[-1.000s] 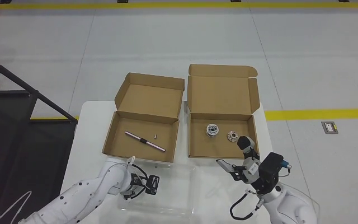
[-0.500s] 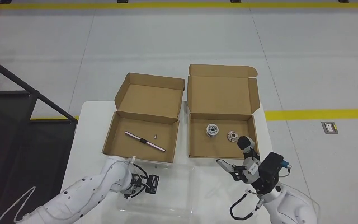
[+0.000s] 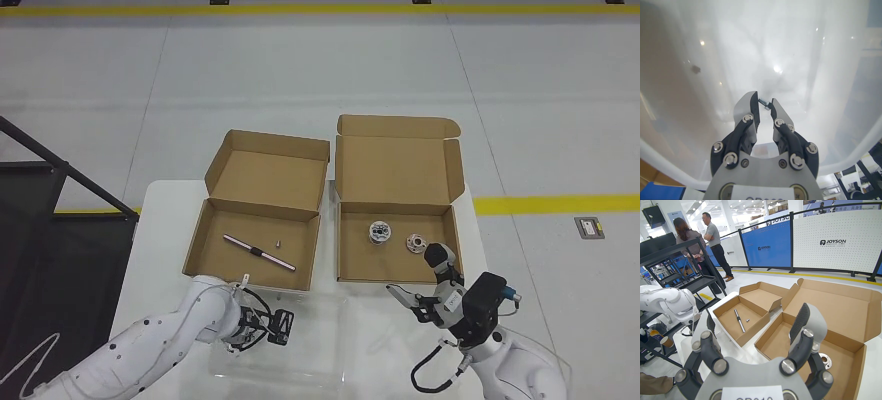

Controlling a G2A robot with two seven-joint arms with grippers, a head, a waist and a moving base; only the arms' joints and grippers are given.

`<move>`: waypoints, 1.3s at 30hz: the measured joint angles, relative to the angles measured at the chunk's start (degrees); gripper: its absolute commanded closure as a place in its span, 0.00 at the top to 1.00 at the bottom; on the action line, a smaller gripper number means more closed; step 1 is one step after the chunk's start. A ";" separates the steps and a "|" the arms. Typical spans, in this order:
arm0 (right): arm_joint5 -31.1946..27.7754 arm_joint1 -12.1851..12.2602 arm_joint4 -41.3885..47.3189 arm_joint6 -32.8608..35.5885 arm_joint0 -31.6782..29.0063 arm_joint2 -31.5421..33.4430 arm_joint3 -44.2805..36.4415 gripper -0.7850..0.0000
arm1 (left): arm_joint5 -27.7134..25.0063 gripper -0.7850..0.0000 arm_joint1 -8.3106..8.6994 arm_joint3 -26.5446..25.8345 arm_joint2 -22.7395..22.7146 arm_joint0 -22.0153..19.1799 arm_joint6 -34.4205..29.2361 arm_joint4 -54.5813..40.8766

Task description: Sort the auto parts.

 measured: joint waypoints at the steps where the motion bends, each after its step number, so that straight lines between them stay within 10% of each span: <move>1: 0.00 0.00 0.00 0.00 0.00 0.00 0.00 1.00 | 0.30 0.00 0.50 -0.82 -0.78 0.44 1.07 1.06; 15: 0.00 0.00 0.00 0.00 0.00 0.00 0.00 1.00 | 7.53 0.00 9.58 -11.17 -16.78 12.50 39.14 21.01; 25: 0.00 0.00 0.00 0.00 0.00 0.00 0.00 1.00 | 22.96 0.00 15.40 -10.71 -26.25 23.63 71.28 39.58; 39: 0.00 0.00 0.00 0.00 0.00 0.00 0.00 1.00 | 34.67 0.00 14.60 -17.35 -30.47 29.66 45.07 40.37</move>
